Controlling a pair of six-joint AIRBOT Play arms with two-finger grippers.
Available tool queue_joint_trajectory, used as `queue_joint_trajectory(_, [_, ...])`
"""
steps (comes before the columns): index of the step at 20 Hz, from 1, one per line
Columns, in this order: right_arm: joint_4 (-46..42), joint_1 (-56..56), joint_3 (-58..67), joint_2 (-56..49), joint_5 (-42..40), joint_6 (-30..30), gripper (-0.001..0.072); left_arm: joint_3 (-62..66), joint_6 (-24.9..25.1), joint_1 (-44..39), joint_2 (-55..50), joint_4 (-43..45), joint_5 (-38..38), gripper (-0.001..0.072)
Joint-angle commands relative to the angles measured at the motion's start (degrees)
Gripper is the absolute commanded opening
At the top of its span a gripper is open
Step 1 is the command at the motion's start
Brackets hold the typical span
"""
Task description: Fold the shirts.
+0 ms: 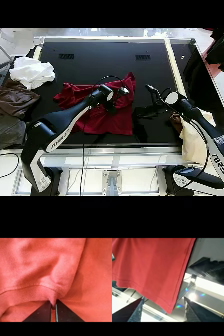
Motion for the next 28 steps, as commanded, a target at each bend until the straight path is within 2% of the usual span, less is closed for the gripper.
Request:
queue_joint_trajectory(1, [0.26,0.28,-2.32,-0.37,-2.71,0.17,0.0555,0.20,-0.37,-0.02,0.37,3.02,-0.70,0.0018])
queue_joint_trajectory(5, [6.99,4.79,-8.87,-3.13,-13.73,0.46,0.0551,0.35,-0.39,0.02,1.31,4.15,-0.92,0.0017])
queue_joint_trajectory(6, [9.38,6.14,-8.96,-4.46,-15.87,0.39,0.0445,0.35,-0.39,0.02,1.55,4.15,-1.14,0.0018])
queue_joint_trajectory(7, [11.52,7.32,-8.96,-5.75,-17.70,0.15,0.0374,0.35,-0.39,0.02,1.88,4.15,-1.64,0.0018])
queue_joint_trajectory(10, [16.52,10.05,-8.94,-8.94,-21.11,-1.53,0.0375,0.35,-0.37,0.02,2.84,4.15,-2.14,0.0018])
queue_joint_trajectory(16, [17.75,10.45,-8.94,-10.10,-20.92,-1.53,0.0375,0.35,-0.37,0.02,2.86,4.13,-2.16,0.0018])
queue_joint_trajectory(25, [9.90,7.04,-7.30,-8.17,-14.49,-2.78,0.0394,0.35,-0.39,0.02,2.86,4.11,-2.14,0.0018])
queue_joint_trajectory(28, [9.86,7.04,-7.30,-7.82,-12.13,-2.99,0.0395,0.35,-0.39,0.02,2.86,4.11,-2.16,0.0018])
